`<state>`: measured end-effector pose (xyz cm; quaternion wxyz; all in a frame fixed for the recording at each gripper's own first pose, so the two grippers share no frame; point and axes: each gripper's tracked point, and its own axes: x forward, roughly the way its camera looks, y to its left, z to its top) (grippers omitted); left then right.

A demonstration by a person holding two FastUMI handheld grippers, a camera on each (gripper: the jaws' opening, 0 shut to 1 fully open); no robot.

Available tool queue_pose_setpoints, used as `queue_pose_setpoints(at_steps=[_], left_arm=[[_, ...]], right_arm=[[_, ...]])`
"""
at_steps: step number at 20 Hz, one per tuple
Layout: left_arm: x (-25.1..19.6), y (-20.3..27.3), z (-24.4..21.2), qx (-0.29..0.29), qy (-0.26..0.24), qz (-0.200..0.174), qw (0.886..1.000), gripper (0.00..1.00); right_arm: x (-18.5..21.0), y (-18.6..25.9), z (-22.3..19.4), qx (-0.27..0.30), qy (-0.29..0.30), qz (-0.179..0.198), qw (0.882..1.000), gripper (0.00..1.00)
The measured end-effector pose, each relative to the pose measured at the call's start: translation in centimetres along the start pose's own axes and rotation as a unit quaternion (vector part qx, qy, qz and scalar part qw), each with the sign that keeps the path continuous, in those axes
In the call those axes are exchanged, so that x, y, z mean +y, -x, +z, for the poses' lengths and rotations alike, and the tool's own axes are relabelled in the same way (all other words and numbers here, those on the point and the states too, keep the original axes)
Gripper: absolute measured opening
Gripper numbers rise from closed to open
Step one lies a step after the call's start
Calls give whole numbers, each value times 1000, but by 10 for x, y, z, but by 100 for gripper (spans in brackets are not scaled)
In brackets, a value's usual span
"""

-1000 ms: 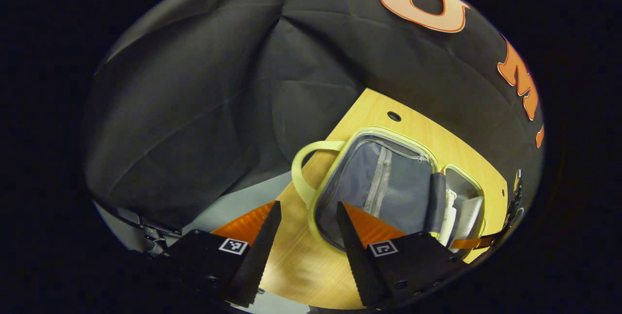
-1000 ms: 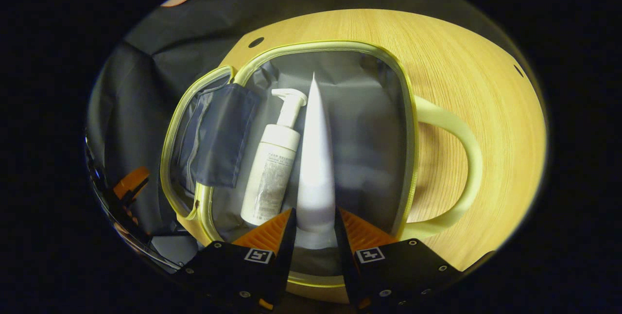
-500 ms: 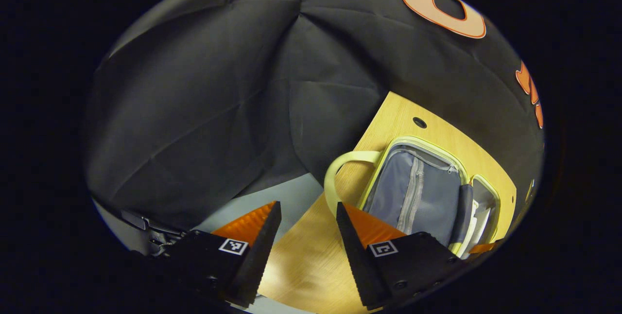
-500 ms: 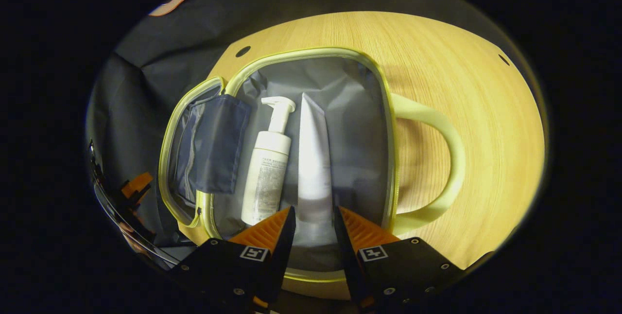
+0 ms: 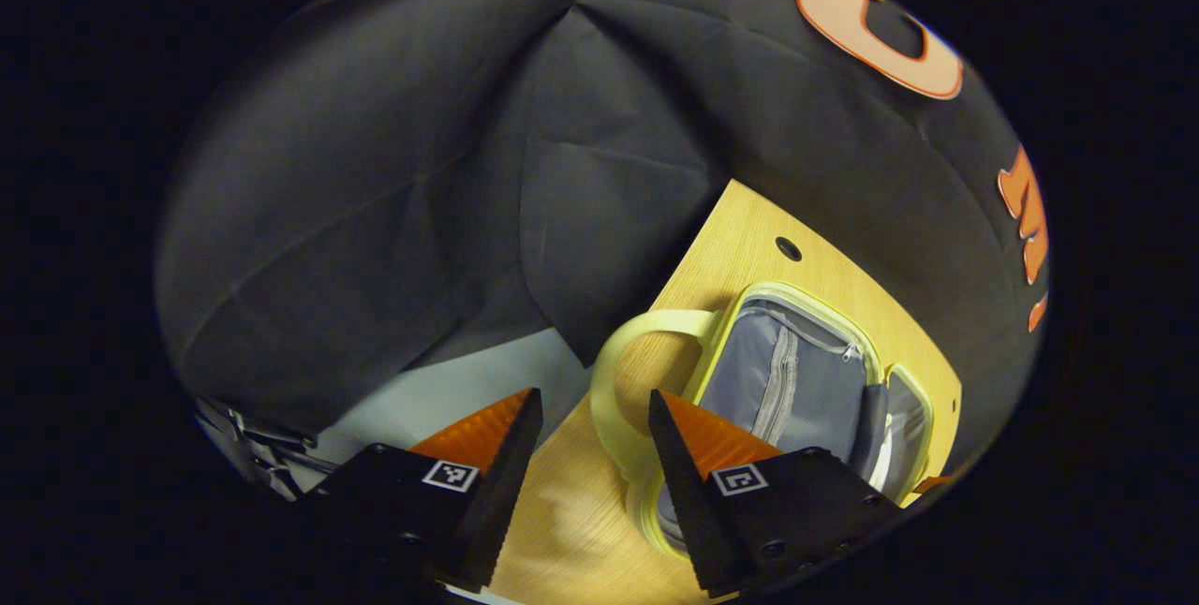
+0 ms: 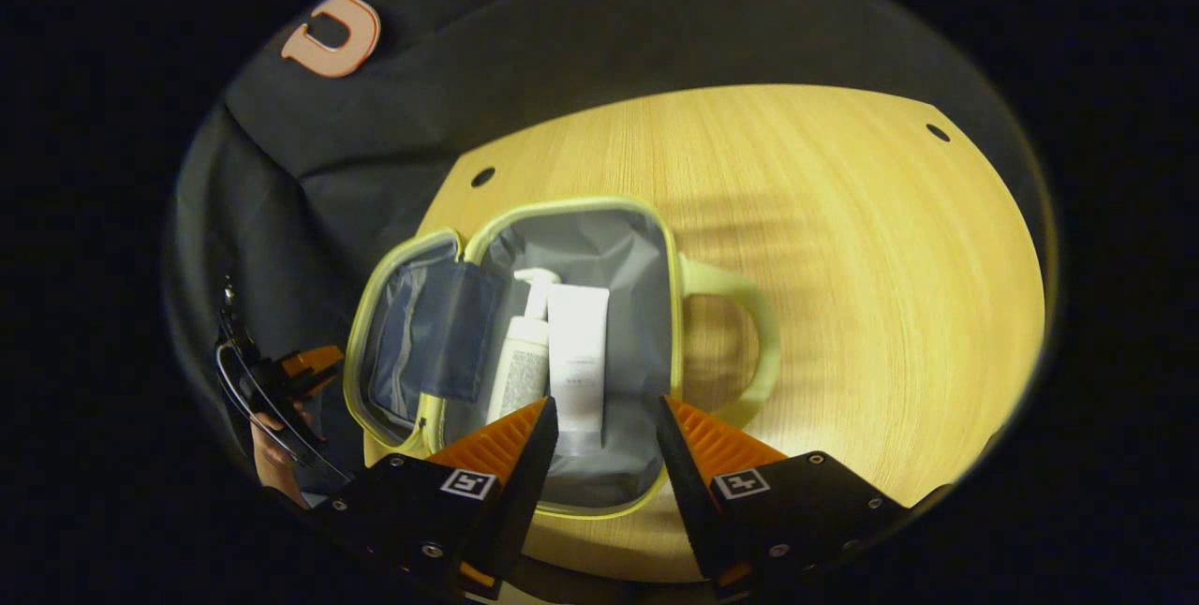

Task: First open the suitcase, pack the skin care products into it, and then close the suitcase.

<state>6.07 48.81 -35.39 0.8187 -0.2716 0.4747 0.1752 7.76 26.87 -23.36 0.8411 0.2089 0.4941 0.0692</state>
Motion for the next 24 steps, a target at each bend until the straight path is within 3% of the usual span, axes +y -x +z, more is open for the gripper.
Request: queue_pose_setpoints(at_steps=[3, 5, 6, 7, 9, 10, 12, 14, 15, 21, 24], left_arm=[[-8, -21, -3, 18, 52, -32, 998, 82], [-9, -29, -8, 37, 73, -47, 995, 77], [-5, -36, -7, 39, 79, -46, 995, 82], [-8, -42, -6, 37, 90, -49, 994, 77], [-15, -49, -15, 50, 111, -58, 991, 36], [-8, -46, -16, 55, 111, -48, 991, 36], [-10, -49, -14, 52, 117, -48, 991, 18], [-11, -42, -9, 40, 111, -64, 991, 18], [-15, -40, -6, 37, 99, -72, 992, 11], [-28, -3, 19, -14, 32, -67, 997, 11], [-41, 27, 33, -53, -9, -72, 996, 10]], right_arm=[[-16, 23, 20, -48, -2, -2, 999, 83], [-27, 38, 34, -87, 0, -9, 996, 89], [-33, 46, 42, -105, 5, -14, 994, 92], [-39, 55, 48, -122, 7, -21, 992, 93], [-52, 70, 55, -145, 8, -36, 989, 93], [-57, 76, 57, -152, 8, -39, 988, 93], [-69, 85, 61, -166, 5, -51, 985, 93], [-79, 94, 68, -181, 3, -60, 982, 93], [-85, 100, 72, -196, 5, -69, 978, 93], [-94, 131, 101, -286, 29, -95, 953, 93], [-102, 136, 104, -297, 36, -107, 948, 93]])
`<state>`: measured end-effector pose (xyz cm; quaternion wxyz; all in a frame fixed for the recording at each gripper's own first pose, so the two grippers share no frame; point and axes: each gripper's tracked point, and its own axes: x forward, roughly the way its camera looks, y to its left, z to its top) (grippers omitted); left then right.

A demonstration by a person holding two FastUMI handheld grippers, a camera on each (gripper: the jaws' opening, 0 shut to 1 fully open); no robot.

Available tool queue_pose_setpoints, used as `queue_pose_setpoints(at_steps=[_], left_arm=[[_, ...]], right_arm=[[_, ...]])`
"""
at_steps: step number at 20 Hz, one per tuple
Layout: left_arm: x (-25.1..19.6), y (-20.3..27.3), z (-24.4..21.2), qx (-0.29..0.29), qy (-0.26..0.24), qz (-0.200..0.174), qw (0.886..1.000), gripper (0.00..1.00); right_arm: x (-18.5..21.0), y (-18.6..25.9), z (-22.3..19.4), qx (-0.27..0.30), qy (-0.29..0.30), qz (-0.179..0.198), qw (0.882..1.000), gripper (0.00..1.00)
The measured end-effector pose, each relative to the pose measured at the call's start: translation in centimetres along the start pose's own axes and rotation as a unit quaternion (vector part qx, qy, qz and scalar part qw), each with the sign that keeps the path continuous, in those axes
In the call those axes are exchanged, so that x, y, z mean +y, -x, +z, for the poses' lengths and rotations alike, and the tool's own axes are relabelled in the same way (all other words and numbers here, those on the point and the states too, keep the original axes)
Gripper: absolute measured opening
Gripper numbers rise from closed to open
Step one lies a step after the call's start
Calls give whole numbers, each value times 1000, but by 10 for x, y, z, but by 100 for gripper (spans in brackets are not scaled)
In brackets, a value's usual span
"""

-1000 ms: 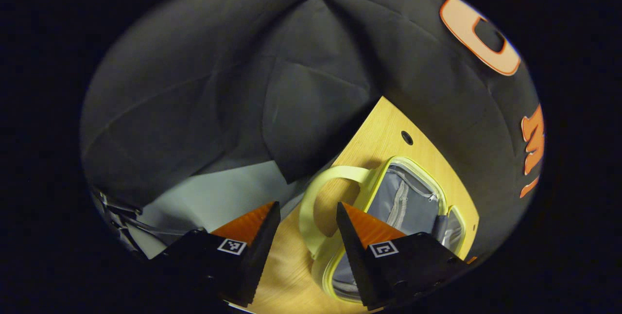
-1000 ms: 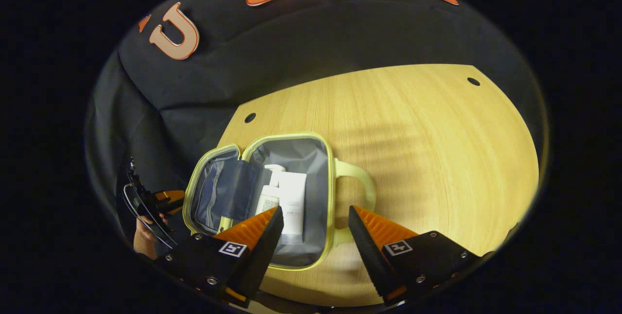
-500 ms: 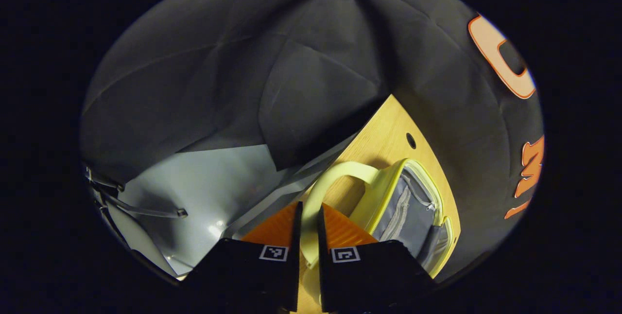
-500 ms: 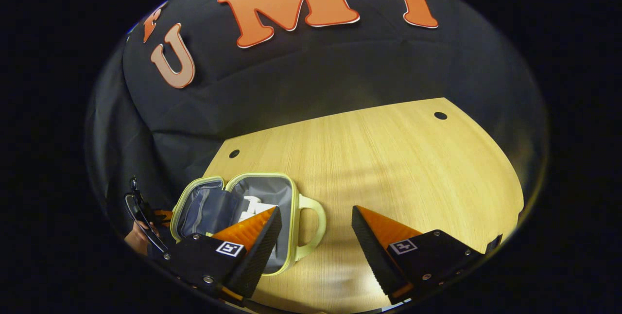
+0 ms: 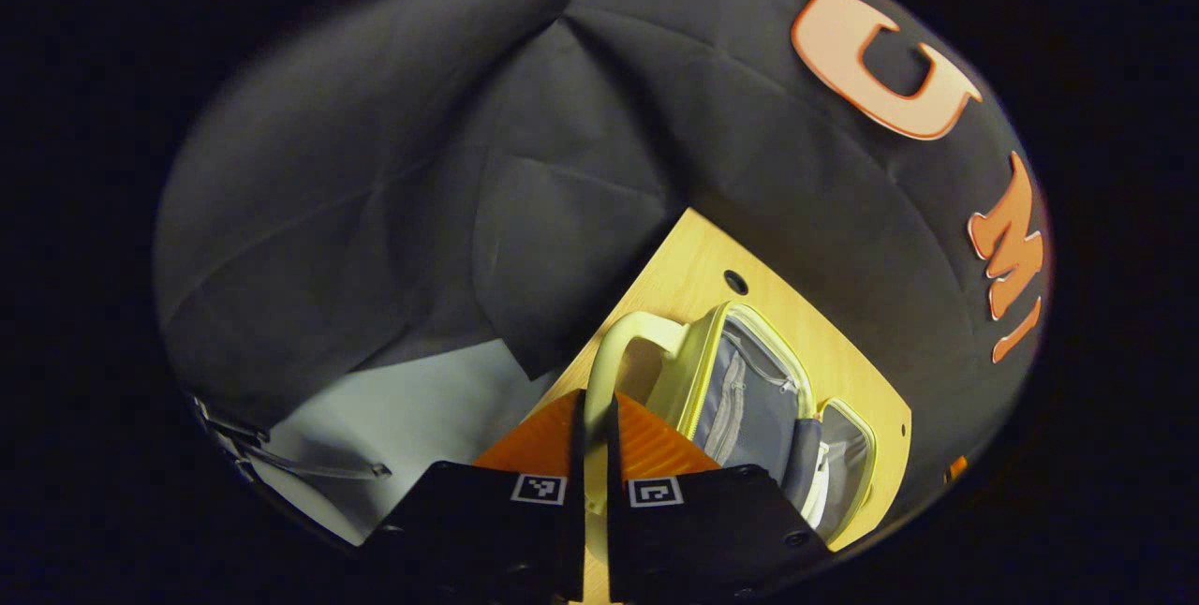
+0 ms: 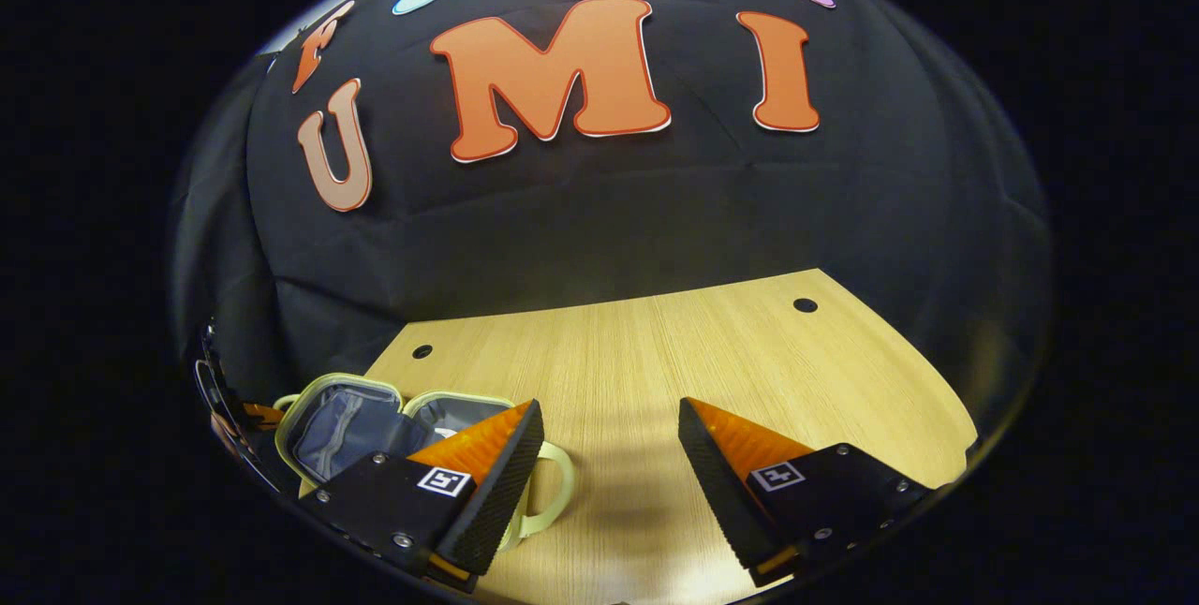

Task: First open the suitcase, pack the skin care products into it, and then close the suitcase.

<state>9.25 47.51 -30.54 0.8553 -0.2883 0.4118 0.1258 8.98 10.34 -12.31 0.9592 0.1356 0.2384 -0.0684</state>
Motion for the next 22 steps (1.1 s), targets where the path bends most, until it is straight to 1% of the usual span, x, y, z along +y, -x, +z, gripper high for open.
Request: queue_pose_setpoints(at_steps=[3, 5, 9, 12, 13, 14, 15, 19, 20, 22], left_arm=[[-30, 34, 19, -29, -33, -11, 999, 10], [-49, 55, 28, -52, -48, -21, 997, 10], [-90, 86, 40, -90, -78, -43, 992, 10], [-121, 108, 43, -111, -109, -50, 986, 10], [-132, 118, 41, -117, -118, -53, 985, 10], [-142, 124, 43, -125, -125, -58, 983, 7], [-152, 133, 39, -128, -134, -59, 981, 10], [-195, 159, 29, -149, -152, -71, 975, 10], [-208, 162, 22, -144, -155, -79, 974, 9], [-224, 171, 12, -153, -169, -72, 971, 10]], right_arm=[[-5, -1, 2, -14, 6, -5, 1000, 93], [-5, -1, 5, -21, 15, -1, 1000, 93], [-5, -3, 10, -27, 12, 5, 1000, 93], [-11, -5, 14, -27, 7, 10, 1000, 93], [-13, -6, 17, -29, 5, 13, 999, 93], [-15, -5, 22, -32, 3, 14, 999, 93], [-17, -7, 25, -36, 2, 17, 999, 93], [-28, -8, 31, -38, 8, 28, 999, 93], [-30, -8, 31, -39, 9, 32, 999, 93], [-32, -5, 31, -42, 16, 44, 998, 93]])
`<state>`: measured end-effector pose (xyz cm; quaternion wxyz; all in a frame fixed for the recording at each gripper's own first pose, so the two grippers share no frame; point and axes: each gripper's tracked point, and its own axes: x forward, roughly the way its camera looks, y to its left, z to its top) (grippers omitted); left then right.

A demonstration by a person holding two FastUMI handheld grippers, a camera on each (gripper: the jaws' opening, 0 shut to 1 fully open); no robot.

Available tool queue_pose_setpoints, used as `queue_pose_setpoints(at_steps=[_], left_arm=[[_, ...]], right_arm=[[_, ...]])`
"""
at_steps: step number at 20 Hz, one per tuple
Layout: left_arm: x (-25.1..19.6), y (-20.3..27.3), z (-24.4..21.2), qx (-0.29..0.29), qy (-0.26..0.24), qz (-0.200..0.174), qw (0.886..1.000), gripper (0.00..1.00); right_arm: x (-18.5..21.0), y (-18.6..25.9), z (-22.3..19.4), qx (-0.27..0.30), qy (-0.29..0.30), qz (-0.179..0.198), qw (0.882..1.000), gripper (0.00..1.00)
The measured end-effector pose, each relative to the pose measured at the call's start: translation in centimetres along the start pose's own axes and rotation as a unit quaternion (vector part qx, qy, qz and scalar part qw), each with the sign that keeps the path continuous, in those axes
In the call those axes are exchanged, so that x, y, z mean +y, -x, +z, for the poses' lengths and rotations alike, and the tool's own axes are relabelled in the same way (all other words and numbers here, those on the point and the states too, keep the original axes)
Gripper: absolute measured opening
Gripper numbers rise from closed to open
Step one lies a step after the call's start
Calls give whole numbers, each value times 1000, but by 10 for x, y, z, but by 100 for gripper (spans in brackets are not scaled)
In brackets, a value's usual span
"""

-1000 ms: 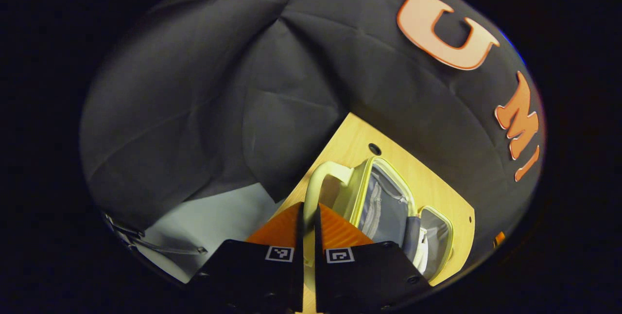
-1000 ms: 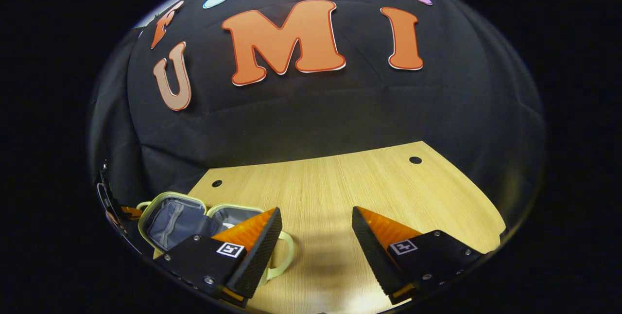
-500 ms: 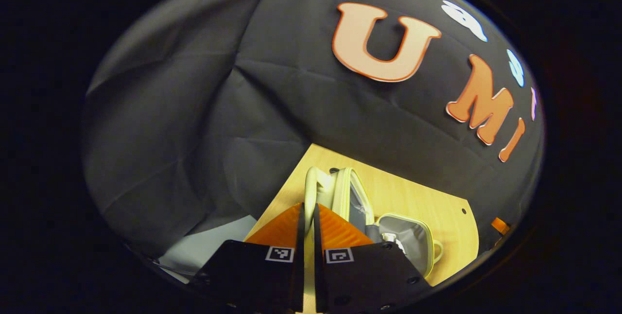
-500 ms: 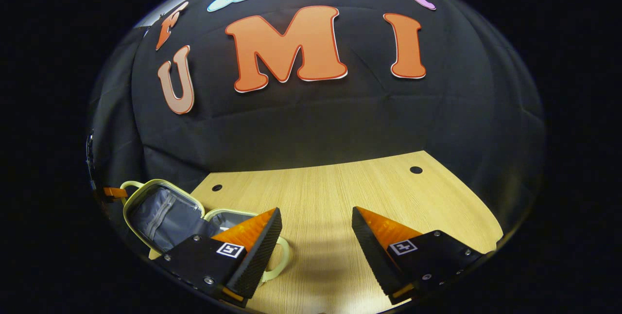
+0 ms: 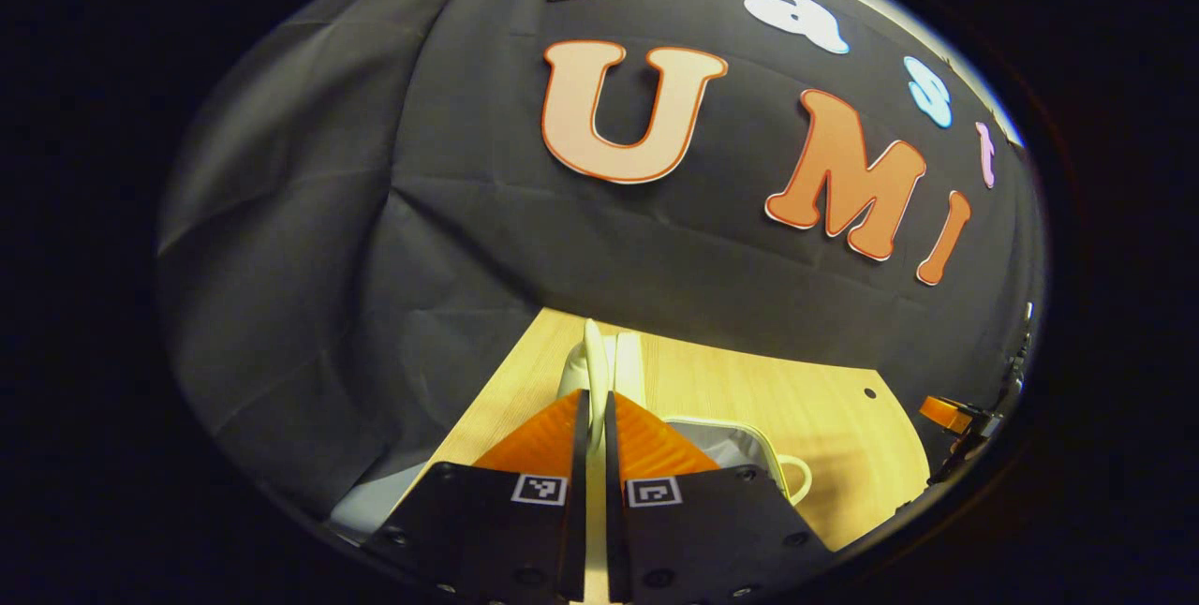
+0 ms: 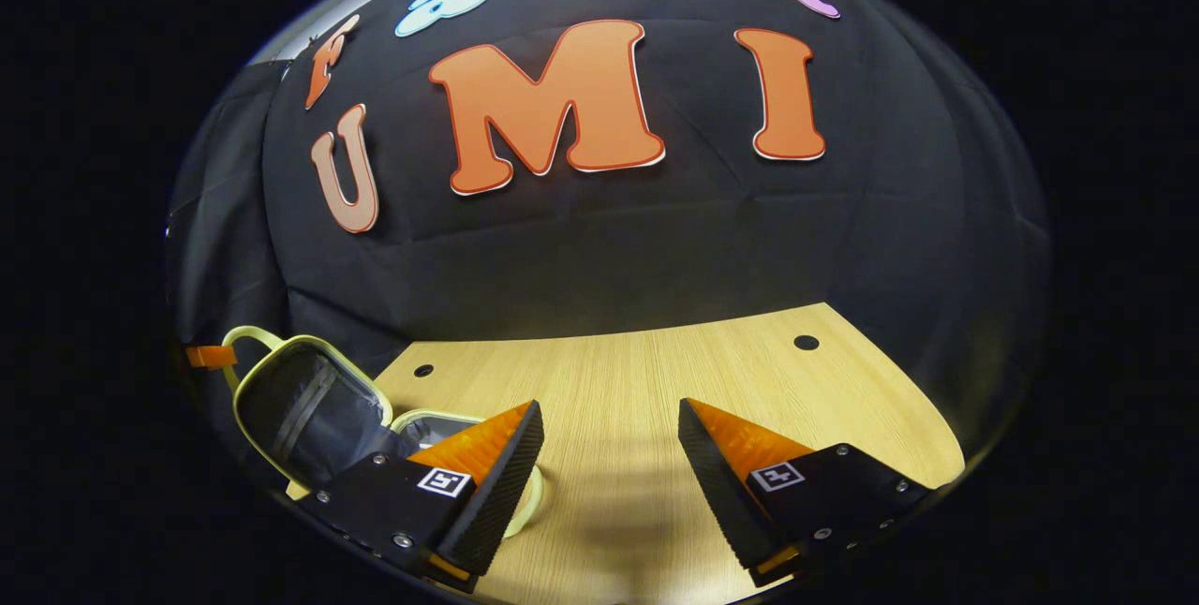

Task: First open the suitcase, pack the skin care products into it, and then close the suitcase.

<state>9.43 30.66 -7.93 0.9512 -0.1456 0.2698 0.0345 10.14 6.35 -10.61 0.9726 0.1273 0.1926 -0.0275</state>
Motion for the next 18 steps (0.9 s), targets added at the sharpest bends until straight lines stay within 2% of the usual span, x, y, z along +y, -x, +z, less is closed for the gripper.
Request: queue_pose_setpoints(at_steps=[5, 8, 15, 18], left_arm=[[-55, 20, -1, -4, -20, -9, 1000, 9], [-99, 27, -7, 2, -39, -27, 999, 10], [-198, 15, -39, 27, -91, -69, 993, 9], [-233, -5, -59, 42, -100, -94, 990, 9]], right_arm=[[-14, 6, 0, -3, 18, 23, 1000, 93], [-25, 9, 0, -2, 24, 32, 999, 93], [-63, 18, -3, -1, 28, 32, 999, 93], [-79, 23, -6, 2, 24, 29, 999, 93]])
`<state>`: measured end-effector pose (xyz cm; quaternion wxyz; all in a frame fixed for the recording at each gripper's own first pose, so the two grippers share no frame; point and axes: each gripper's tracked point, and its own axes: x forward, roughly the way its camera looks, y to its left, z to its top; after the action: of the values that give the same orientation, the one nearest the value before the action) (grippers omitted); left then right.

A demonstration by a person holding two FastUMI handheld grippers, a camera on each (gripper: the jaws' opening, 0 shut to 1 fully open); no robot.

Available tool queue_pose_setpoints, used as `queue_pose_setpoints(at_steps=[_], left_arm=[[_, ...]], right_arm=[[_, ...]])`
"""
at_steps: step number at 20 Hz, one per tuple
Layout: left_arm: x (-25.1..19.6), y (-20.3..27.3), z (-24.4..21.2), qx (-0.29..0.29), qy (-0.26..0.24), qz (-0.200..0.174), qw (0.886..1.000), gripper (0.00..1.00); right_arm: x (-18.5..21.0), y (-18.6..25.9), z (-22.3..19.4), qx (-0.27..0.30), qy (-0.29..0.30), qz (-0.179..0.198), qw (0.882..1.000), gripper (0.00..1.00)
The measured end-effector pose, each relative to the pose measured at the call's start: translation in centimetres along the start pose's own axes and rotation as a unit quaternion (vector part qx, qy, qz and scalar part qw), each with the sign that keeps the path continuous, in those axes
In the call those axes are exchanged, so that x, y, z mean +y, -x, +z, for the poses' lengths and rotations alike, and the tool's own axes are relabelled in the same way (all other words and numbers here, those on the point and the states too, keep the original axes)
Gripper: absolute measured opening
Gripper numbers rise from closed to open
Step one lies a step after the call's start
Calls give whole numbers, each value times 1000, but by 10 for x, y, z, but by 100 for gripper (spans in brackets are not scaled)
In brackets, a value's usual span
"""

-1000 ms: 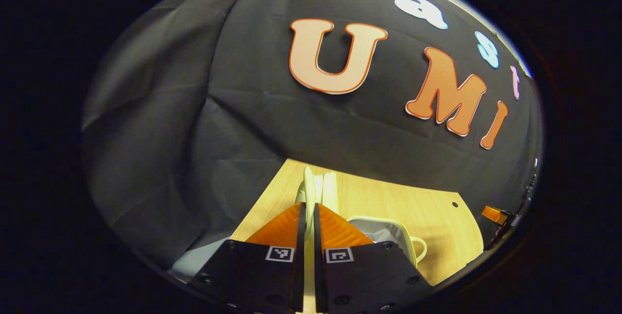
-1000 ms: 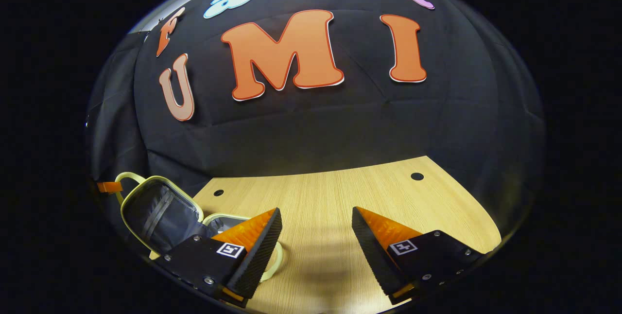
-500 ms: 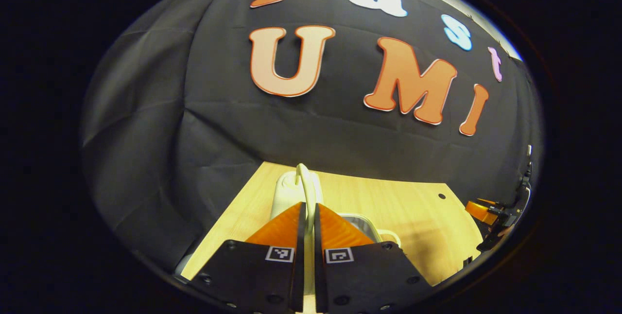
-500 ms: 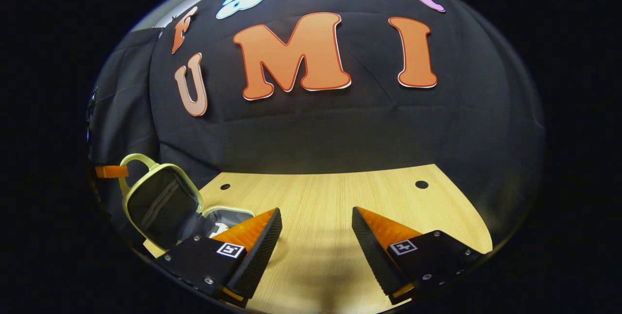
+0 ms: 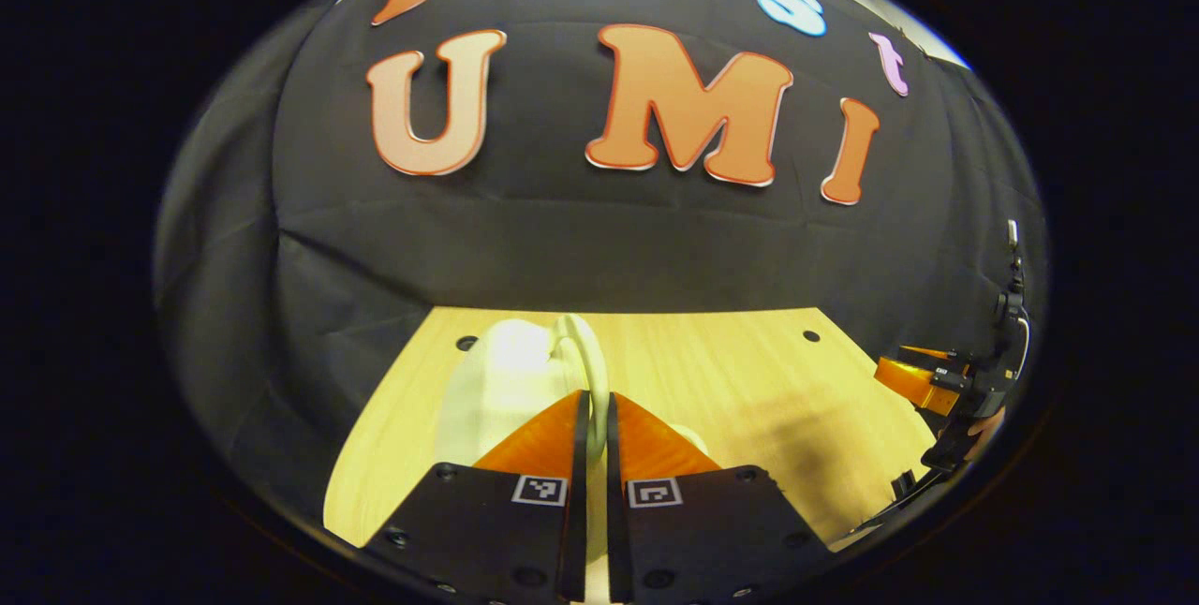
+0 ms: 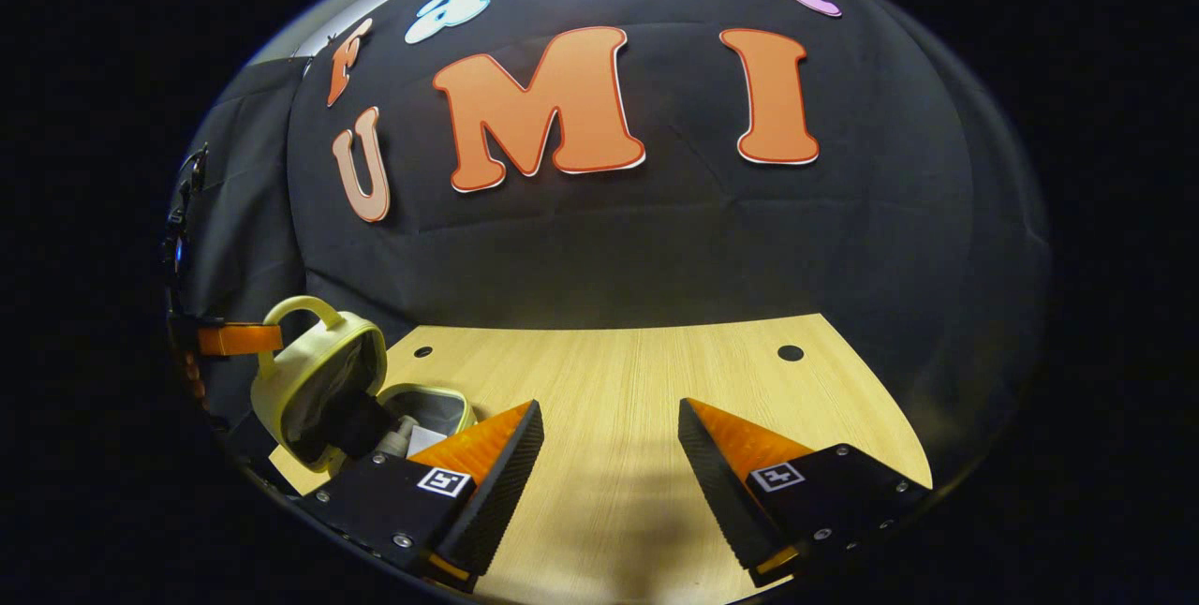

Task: First open the suitcase, pack the skin care products into it, and then close the suitcase.

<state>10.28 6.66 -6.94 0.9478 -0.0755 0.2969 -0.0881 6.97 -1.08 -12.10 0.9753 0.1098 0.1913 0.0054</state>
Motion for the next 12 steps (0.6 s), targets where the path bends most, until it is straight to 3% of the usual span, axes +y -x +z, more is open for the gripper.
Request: queue_pose_setpoints(at_steps=[4, 12], left_arm=[[-45, -32, -30, 39, -13, -44, 998, 10], [-99, -79, -101, 114, -42, -81, 989, 10]], right_arm=[[-16, 9, -4, 3, 9, -6, 1000, 93], [-27, 16, -11, 9, 11, -8, 1000, 93]])
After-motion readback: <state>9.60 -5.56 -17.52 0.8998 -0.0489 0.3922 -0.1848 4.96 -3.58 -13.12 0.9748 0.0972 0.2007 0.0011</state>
